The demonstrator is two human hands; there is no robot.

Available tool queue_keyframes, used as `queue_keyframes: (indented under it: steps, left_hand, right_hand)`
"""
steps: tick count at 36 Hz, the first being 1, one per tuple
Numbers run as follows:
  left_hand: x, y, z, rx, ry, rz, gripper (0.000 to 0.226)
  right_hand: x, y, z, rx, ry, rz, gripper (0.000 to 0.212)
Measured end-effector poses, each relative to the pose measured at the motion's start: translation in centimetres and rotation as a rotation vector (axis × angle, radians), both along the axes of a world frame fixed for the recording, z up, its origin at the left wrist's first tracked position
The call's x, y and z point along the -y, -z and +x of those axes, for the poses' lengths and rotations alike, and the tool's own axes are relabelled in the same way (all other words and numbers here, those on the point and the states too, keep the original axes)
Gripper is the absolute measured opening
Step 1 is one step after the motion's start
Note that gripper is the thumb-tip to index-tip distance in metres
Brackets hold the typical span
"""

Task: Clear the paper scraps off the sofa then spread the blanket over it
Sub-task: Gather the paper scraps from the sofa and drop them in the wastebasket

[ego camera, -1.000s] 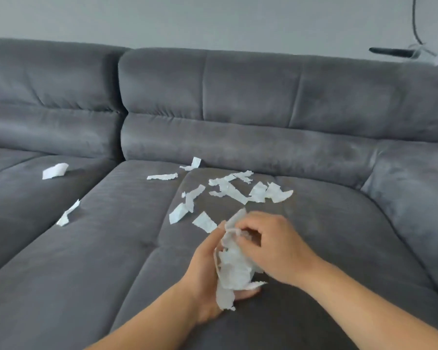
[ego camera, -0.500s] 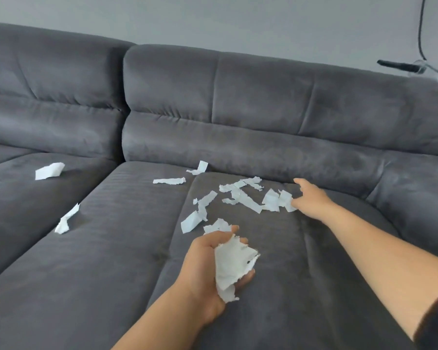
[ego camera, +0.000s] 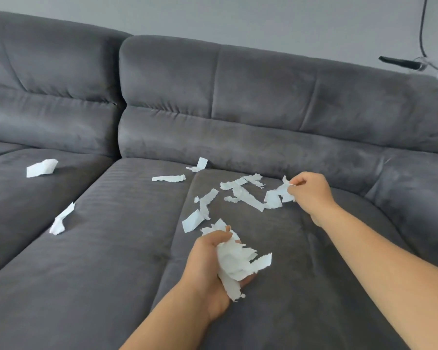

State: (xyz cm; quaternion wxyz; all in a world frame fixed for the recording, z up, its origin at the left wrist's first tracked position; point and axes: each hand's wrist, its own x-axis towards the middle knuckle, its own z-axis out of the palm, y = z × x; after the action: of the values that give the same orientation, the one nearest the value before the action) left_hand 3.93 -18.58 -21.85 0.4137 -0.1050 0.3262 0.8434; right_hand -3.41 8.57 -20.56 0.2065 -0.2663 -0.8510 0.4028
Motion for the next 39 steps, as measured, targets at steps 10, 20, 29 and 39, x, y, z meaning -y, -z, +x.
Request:
queue_keyframes:
  steps: [10, 20, 29, 39]
  left_hand:
    - [-0.6, -0.2, 0.6, -0.084, 0.066, 0.013, 0.050]
    - [-0.6, -1.0, 1.0, -0.070, -0.066, -0.099, 0.026]
    - [-1.0, -0.6, 1.2, -0.087, -0.004, -0.097, 0.025]
    - [-0.8, -0.1, 0.4, -0.024, 0.024, -0.117, 0.012]
  right_hand:
    - [9.3, -4.1, 7.4, 0.311, -0.842, -0.078, 0.014]
    - [1.9, -1.2, 1.9, 0.271, -0.276, 0.001, 0.034]
    - [0.1, 1.7, -1.8, 0.505, -0.329, 0.201, 0.053]
    - [3.5, 0.1, 0.1, 0.055, -0.335, 0.025, 0.013]
